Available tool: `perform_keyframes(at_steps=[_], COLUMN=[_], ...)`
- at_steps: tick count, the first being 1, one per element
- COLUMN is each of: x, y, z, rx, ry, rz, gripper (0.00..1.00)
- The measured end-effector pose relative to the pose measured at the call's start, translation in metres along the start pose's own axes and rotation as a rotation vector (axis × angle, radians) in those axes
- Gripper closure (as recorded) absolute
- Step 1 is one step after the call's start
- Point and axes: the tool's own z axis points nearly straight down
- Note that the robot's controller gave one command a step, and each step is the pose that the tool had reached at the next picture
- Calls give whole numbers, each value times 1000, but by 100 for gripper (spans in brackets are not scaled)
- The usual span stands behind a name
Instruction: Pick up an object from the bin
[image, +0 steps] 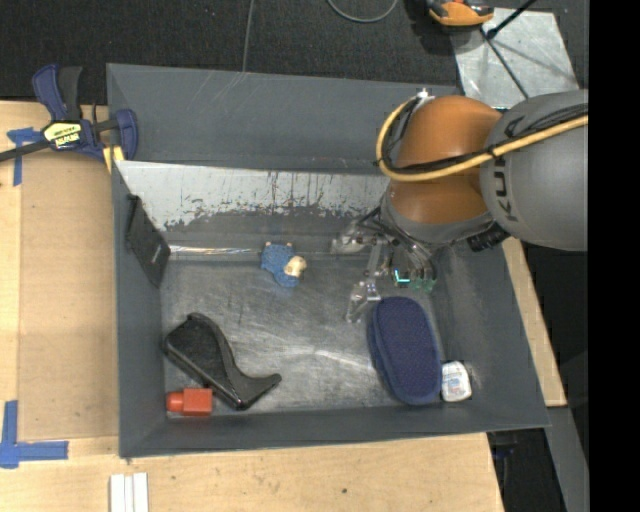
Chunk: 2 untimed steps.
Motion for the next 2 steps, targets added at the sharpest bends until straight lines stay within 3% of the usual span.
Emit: perform_keyframes(at_steps=[1,2], x=[-23,-26], y=[60,80], z=[-23,-23], rx=[-3,0], ry=[-12,-10], rz=[-61,-288], gripper=[0,0])
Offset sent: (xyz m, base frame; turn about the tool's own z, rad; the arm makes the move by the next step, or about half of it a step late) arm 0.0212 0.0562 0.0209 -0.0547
